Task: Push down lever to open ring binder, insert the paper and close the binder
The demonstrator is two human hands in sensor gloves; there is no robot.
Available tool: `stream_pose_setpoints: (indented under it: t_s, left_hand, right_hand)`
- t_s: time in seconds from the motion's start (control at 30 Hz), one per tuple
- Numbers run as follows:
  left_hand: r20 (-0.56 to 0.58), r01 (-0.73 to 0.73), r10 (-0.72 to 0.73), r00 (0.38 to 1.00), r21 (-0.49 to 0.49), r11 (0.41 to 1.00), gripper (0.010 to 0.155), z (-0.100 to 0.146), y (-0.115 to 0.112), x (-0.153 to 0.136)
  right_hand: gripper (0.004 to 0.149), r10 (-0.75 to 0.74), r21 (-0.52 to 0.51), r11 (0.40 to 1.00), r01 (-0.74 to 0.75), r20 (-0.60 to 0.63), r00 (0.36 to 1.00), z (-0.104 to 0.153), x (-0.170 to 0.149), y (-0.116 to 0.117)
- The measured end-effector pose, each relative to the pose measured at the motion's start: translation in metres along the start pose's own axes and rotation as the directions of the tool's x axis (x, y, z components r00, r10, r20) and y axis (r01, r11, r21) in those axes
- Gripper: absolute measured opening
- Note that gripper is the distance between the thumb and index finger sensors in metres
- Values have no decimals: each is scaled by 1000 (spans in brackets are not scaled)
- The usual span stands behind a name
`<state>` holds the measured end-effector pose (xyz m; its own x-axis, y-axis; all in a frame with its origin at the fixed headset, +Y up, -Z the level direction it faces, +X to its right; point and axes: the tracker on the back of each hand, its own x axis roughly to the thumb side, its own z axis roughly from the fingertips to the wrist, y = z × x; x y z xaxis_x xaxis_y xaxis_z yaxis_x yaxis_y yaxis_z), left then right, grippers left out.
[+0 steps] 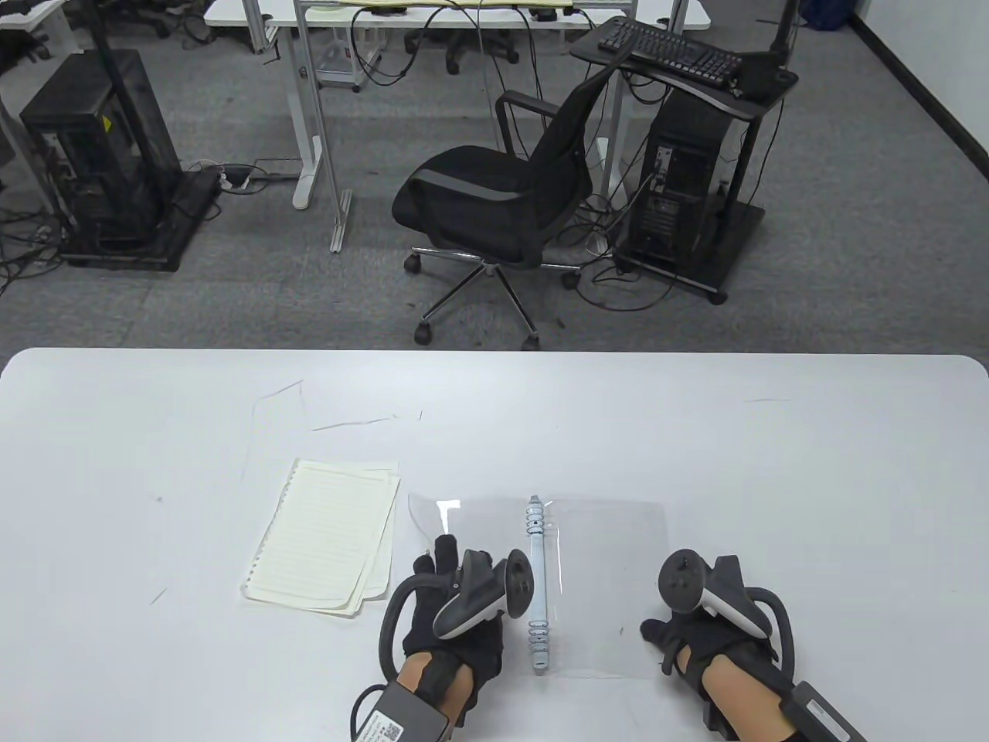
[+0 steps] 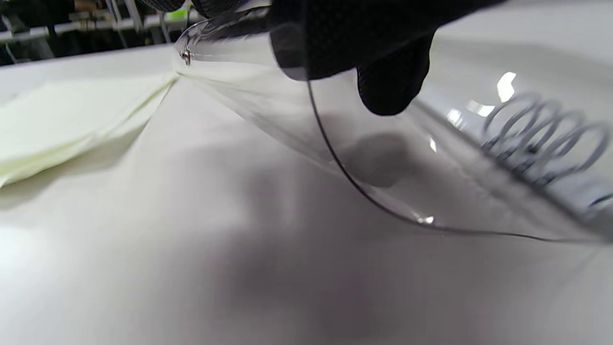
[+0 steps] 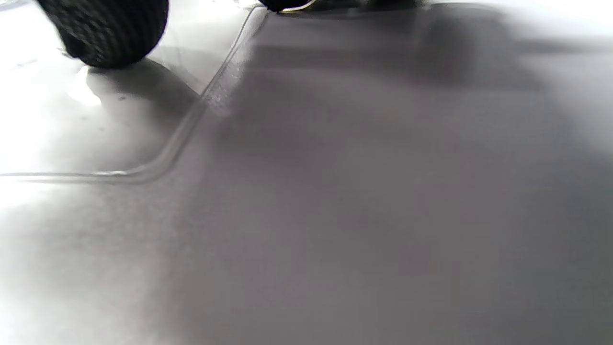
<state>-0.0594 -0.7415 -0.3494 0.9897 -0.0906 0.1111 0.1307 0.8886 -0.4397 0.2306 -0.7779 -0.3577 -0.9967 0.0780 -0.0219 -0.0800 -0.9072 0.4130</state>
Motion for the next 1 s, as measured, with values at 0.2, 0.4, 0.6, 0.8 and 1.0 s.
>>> stream_pose_setpoints:
  t_s: [0.2, 0.4, 0.6, 0.8, 1.0]
  left_hand:
    - [-14, -229, 229, 973, -78, 970, 55, -6, 2, -34]
    - [52, -323, 325, 944, -34, 946, 58, 8, 19, -52]
    - [516, -551, 444, 733, 66, 832, 65, 11, 19, -1]
    - [444, -341, 326, 835, -50, 939, 74, -15, -13, 19]
    - [406, -251, 300, 863, -170, 953, 76, -24, -25, 23]
  right_hand:
    - [78, -3, 0, 1000, 3, 6, 1000, 0, -1, 0]
    - [78, -4, 4, 1000, 4, 9, 1000, 0, -1, 1]
    - [78, 2, 10, 1000, -3, 15, 1000, 0, -1, 1]
    - [78, 0, 11, 1000, 0, 16, 1000, 0, -1, 1]
    - [78, -3, 12, 1000, 2, 17, 1000, 1, -2, 2]
